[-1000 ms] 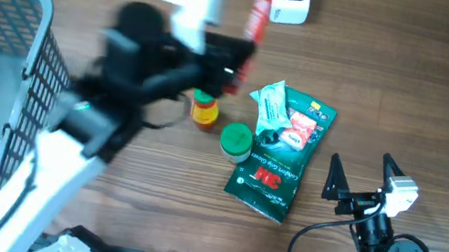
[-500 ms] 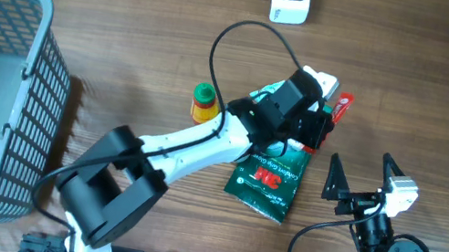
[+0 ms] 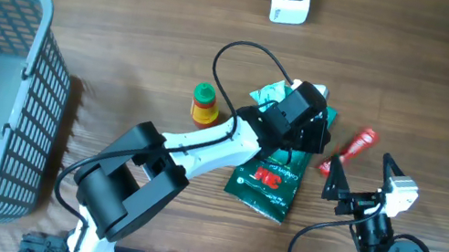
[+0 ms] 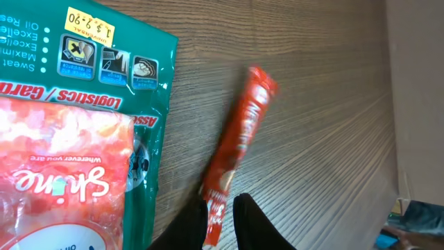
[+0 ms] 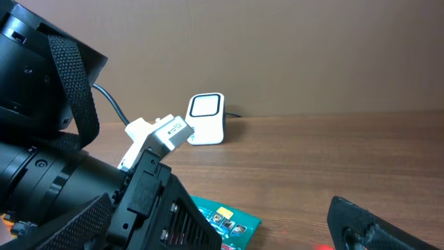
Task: Scan the item barcode
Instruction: 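Carry the Nescafe stick forward and drop it right of the packets, then retract the left gripper back over the basket, then reach the right gripper to the Nescafe stick and grasp it, then lift the Nescafe stick and hold it in front of the white scanner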
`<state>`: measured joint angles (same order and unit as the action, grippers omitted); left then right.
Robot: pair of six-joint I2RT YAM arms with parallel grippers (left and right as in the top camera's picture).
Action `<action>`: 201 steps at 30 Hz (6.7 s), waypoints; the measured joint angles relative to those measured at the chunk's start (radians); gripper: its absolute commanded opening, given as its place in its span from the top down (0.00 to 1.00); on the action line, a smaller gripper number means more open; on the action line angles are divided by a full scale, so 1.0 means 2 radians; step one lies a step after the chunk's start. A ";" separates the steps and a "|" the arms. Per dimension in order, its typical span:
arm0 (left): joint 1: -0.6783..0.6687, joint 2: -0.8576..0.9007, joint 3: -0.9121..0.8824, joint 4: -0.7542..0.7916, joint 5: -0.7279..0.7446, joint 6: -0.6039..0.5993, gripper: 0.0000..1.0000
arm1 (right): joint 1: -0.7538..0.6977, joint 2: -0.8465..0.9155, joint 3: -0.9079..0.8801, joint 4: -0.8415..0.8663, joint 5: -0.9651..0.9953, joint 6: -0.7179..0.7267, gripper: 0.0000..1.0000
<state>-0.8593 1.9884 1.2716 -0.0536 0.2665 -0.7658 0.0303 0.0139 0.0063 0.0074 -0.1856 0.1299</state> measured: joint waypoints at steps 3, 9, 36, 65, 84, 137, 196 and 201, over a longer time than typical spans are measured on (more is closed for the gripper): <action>0.000 0.000 0.000 -0.007 -0.013 0.000 0.81 | 0.000 0.000 0.000 0.000 0.000 0.000 0.00; 0.034 -0.006 0.001 -0.051 -0.031 0.063 0.76 | 0.000 0.000 0.000 0.000 0.000 0.000 0.00; 0.174 -0.627 0.009 -0.440 -0.330 0.318 0.00 | 0.000 0.000 0.000 0.000 0.000 0.000 0.01; 0.175 -0.627 0.009 -0.602 -0.558 0.325 0.00 | 0.000 0.000 0.000 0.000 0.000 0.000 0.00; 0.381 -0.678 0.009 -0.603 -0.557 0.325 0.00 | 0.000 0.094 0.010 -0.012 -0.052 0.242 0.00; 0.412 -0.689 0.009 -0.604 -0.558 0.325 0.00 | -0.037 0.860 0.489 -0.365 0.134 0.585 0.43; 0.412 -0.689 0.009 -0.604 -0.557 0.325 0.00 | 0.024 0.776 0.505 0.430 -0.679 0.656 0.95; 0.412 -0.689 0.009 -0.604 -0.558 0.325 0.00 | -0.009 0.827 0.505 0.378 -0.681 0.447 0.96</action>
<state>-0.0360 0.6102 1.2896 -1.2613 -0.8486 -0.1162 0.0132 1.6672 1.0168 0.7639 -1.5478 1.0241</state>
